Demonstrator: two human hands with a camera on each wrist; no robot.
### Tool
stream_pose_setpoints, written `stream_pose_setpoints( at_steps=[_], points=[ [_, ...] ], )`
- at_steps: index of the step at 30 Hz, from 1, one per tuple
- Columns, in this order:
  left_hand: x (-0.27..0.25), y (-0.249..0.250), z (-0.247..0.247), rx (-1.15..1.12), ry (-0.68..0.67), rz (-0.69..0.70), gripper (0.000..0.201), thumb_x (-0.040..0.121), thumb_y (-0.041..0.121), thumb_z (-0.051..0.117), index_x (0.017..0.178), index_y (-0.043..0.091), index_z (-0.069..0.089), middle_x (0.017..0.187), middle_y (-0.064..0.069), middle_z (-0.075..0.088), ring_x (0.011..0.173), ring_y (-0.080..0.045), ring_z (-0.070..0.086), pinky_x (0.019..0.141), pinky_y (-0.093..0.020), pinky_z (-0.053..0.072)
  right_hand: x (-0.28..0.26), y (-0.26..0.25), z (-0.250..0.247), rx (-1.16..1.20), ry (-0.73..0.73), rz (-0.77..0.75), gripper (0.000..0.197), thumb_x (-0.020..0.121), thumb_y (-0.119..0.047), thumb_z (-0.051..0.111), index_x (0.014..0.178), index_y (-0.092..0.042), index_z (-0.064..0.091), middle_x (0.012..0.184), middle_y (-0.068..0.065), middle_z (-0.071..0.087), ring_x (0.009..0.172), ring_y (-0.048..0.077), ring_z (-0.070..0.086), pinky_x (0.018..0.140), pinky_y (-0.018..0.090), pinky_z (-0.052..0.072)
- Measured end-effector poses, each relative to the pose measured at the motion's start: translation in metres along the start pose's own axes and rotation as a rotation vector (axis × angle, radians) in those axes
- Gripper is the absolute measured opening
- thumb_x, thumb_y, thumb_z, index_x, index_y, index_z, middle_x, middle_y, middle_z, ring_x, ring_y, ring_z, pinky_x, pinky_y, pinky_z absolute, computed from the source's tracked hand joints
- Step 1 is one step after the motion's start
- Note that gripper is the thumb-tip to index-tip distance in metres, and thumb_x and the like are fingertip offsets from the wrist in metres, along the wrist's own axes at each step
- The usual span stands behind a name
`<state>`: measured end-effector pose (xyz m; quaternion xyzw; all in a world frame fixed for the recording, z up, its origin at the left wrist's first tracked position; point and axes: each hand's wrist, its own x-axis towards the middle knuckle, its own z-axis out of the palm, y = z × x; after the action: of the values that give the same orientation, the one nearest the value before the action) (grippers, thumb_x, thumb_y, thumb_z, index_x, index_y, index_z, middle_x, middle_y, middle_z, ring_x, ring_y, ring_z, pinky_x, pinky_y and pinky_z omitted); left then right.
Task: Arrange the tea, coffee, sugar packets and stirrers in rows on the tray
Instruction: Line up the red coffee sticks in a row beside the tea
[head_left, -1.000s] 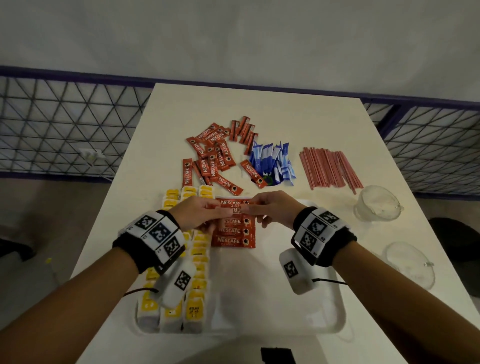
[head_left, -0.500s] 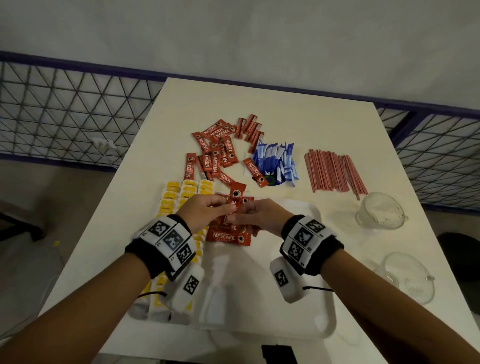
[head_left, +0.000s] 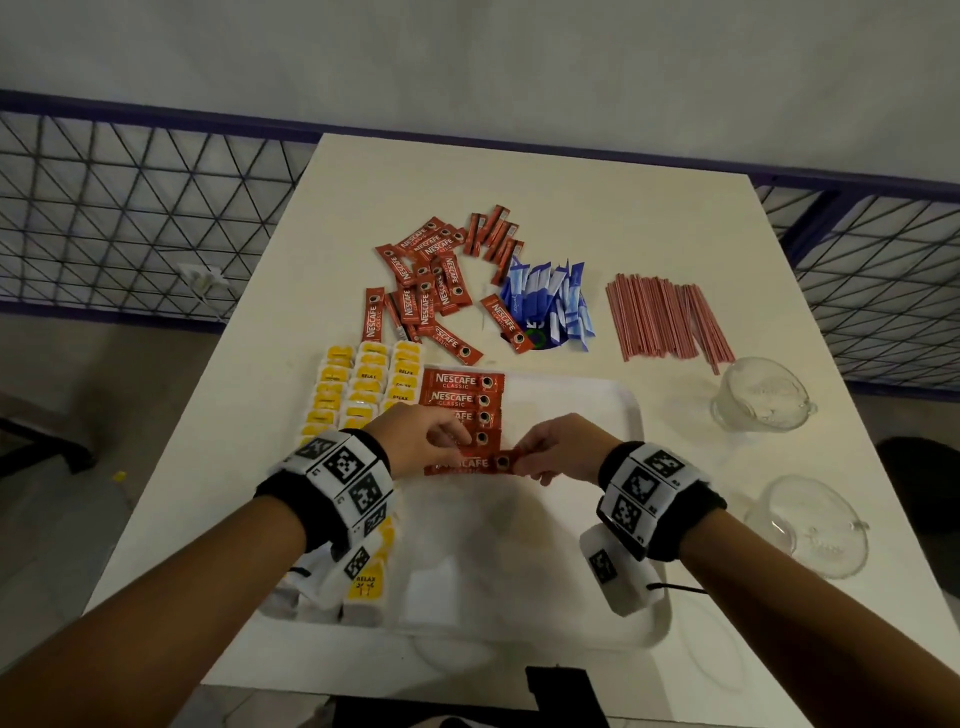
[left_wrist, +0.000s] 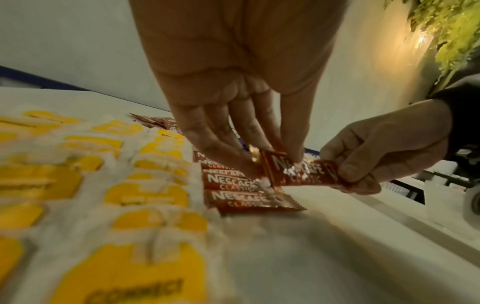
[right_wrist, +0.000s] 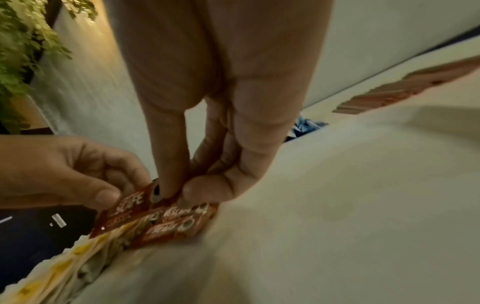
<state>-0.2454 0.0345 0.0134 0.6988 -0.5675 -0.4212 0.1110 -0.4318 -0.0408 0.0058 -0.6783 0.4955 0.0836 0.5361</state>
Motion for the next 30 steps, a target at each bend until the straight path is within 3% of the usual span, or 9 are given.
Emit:
stream_pose_setpoints(
  at_steps=[3, 5, 9, 13, 15, 18, 26, 30],
  points=[
    [-0.001, -0.006, 0.000, 0.122, 0.018, 0.024, 0.014, 0.083, 0.021, 0.068, 0.097, 0.023, 0.064, 0.097, 0.006, 0.060, 0.082, -0.003, 0.052, 0.072, -0.013, 0.040, -0.003, 0.008, 0.011, 0.065, -0.032, 0.059, 0.024, 0.081, -0.005, 0.067, 0.104, 0.001, 0.066, 0.069, 0.001, 0.060, 0.060, 0.009, 0.056, 0.066, 0.016, 0.050],
    [-0.002, -0.006, -0.004, 0.259, 0.024, 0.021, 0.007, 0.084, 0.029, 0.065, 0.087, 0.029, 0.059, 0.092, 0.011, 0.054, 0.082, -0.004, 0.052, 0.068, -0.016, 0.039, -0.003, 0.010, 0.019, 0.077, -0.050, 0.088, 0.025, 0.080, -0.005, 0.068, 0.105, 0.000, 0.066, 0.071, 0.000, 0.060, 0.062, 0.009, 0.056, 0.063, 0.014, 0.050],
    [-0.002, -0.003, -0.005, 0.447, -0.057, -0.022, 0.014, 0.084, 0.042, 0.062, 0.090, 0.029, 0.061, 0.084, 0.016, 0.044, 0.084, -0.007, 0.048, 0.075, -0.022, 0.043, 0.001, 0.008, 0.030, 0.085, -0.041, 0.139, 0.026, 0.080, -0.007, 0.069, 0.106, -0.001, 0.066, 0.070, 0.000, 0.059, 0.060, 0.009, 0.055, 0.057, 0.011, 0.049],
    [0.000, -0.003, 0.004, 0.563, -0.092, -0.023, 0.023, 0.084, 0.046, 0.061, 0.098, 0.027, 0.061, 0.095, 0.012, 0.046, 0.093, -0.011, 0.052, 0.078, -0.024, 0.042, 0.004, 0.000, 0.034, 0.086, -0.013, 0.206, 0.023, 0.078, -0.007, 0.071, 0.100, -0.004, 0.066, 0.067, -0.001, 0.058, 0.056, 0.008, 0.054, 0.045, 0.008, 0.046],
    [0.002, -0.005, 0.007, 0.617, -0.098, -0.003, 0.023, 0.084, 0.046, 0.060, 0.098, 0.027, 0.058, 0.104, 0.010, 0.051, 0.099, -0.013, 0.053, 0.078, -0.026, 0.042, 0.005, -0.003, 0.035, 0.101, -0.003, 0.250, 0.010, 0.078, -0.006, 0.071, 0.086, -0.007, 0.064, 0.065, 0.001, 0.058, 0.052, 0.007, 0.055, 0.046, 0.010, 0.048],
    [0.005, -0.006, 0.009, 0.692, -0.090, 0.021, 0.026, 0.083, 0.049, 0.059, 0.097, 0.028, 0.052, 0.111, 0.008, 0.052, 0.102, -0.014, 0.052, 0.077, -0.027, 0.040, 0.008, -0.006, 0.036, 0.115, 0.014, 0.287, 0.018, 0.078, -0.005, 0.071, 0.070, -0.012, 0.056, 0.063, 0.003, 0.058, 0.050, 0.009, 0.055, 0.049, 0.014, 0.050],
    [0.009, -0.006, 0.010, 0.736, -0.074, 0.035, 0.032, 0.084, 0.050, 0.058, 0.104, 0.025, 0.055, 0.114, 0.006, 0.052, 0.105, -0.017, 0.053, 0.083, -0.031, 0.043, 0.011, -0.013, 0.035, 0.109, 0.040, 0.336, 0.019, 0.080, -0.006, 0.070, 0.070, -0.008, 0.054, 0.062, 0.006, 0.058, 0.054, 0.015, 0.055, 0.068, 0.025, 0.052],
    [0.009, -0.009, 0.009, 0.730, -0.073, 0.049, 0.031, 0.085, 0.049, 0.057, 0.105, 0.025, 0.056, 0.114, 0.006, 0.052, 0.105, -0.016, 0.054, 0.084, -0.031, 0.044, 0.014, -0.012, 0.037, 0.098, 0.075, 0.350, 0.021, 0.076, -0.005, 0.073, 0.067, -0.008, 0.055, 0.041, -0.001, 0.057, 0.050, 0.016, 0.055, 0.066, 0.027, 0.053]
  ],
)
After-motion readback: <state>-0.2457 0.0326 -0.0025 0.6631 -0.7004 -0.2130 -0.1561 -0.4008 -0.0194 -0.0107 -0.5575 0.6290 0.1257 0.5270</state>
